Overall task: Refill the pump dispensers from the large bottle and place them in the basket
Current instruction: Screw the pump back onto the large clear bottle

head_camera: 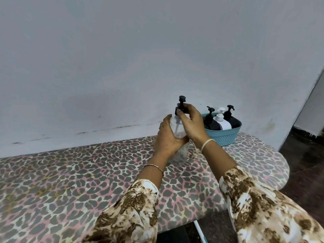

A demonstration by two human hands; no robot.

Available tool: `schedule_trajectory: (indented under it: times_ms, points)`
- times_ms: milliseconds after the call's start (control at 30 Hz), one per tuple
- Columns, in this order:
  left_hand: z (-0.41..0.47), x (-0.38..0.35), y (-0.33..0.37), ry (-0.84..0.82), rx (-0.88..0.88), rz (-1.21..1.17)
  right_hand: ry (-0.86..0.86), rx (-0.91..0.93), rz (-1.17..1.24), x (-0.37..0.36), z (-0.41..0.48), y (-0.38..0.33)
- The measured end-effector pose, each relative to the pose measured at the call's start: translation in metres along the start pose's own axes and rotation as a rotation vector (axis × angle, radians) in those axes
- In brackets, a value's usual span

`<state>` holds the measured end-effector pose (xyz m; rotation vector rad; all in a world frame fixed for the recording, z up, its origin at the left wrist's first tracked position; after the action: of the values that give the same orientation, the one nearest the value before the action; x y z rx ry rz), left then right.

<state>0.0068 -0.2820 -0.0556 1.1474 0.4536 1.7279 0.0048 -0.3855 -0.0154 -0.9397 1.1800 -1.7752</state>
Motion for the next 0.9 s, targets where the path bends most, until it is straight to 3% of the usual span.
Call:
schedule_trajectory:
  times_ms: [400, 767, 900]
  points:
    - [0.0, 0.001, 0.001, 0.002, -0.012, -0.035, 0.078, 0.117, -0.34, 0.001, 0.009, -0.012]
    - [0.001, 0.0, -0.004, -0.002, -0.036, 0.003, -0.271, 0.106, -0.326, 0.015, 0.019, -0.02]
    - [0.0, 0.001, -0.004, 0.005, -0.043, 0.009, -0.4, 0.051, -0.208, 0.019, 0.017, -0.026]
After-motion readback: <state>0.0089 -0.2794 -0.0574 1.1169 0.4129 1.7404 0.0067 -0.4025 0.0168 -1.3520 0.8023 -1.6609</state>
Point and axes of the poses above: each hand's wrist, its own z-axis towards the middle knuckle, its own x-axis out of the back of the hand, y = z × x, the point moved 2 cm from there along z, towards the middle knuckle, and after that the axes turned 11 degrees about -x, right-handed, at the moved point
